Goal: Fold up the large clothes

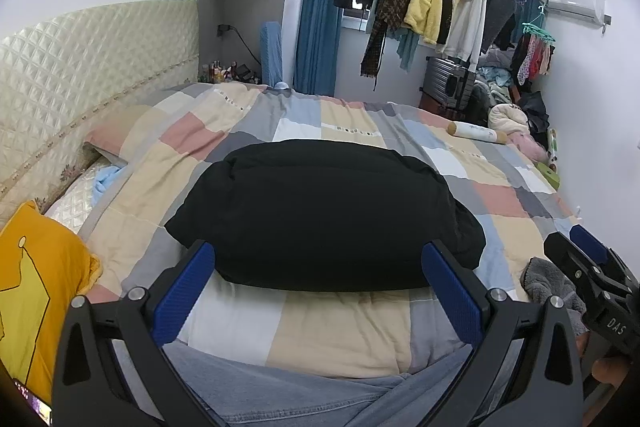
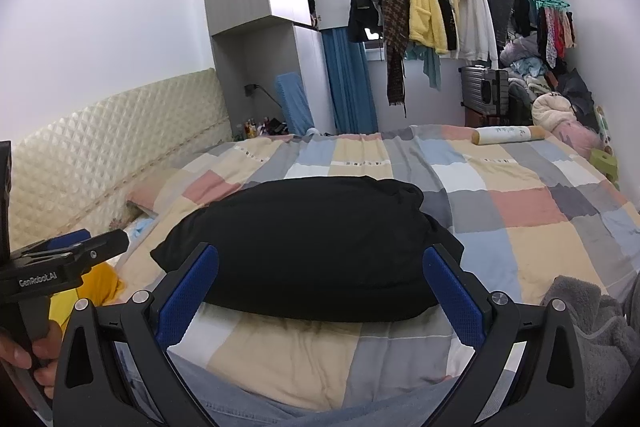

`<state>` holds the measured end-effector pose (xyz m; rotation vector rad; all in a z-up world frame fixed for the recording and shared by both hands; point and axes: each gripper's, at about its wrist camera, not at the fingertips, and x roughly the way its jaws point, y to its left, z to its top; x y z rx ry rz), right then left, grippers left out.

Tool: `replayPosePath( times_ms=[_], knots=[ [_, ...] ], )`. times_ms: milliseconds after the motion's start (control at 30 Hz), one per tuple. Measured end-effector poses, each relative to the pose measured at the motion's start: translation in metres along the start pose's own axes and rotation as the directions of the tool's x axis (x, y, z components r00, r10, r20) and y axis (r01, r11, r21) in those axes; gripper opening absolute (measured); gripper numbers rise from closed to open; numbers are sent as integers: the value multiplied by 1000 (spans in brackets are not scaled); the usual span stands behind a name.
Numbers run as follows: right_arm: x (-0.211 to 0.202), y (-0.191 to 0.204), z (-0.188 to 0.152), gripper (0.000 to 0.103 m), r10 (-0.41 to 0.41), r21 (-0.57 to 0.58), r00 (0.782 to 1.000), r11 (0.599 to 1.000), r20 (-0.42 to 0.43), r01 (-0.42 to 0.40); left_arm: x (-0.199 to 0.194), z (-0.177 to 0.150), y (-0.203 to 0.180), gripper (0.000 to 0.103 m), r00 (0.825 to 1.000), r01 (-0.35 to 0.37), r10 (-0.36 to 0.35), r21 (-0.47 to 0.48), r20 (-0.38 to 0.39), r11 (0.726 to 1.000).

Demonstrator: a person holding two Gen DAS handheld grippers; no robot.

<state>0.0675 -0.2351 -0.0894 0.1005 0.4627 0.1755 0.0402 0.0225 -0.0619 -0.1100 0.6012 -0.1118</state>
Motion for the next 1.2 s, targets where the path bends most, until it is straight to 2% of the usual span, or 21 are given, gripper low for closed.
replayPosePath(
  times_ms=[1200],
  knots=[
    [-4,1,7,103,-3,7,1000,1000,-1,3,-9,8,-4,103,1000,8,-8,-17,10,1000]
  ],
)
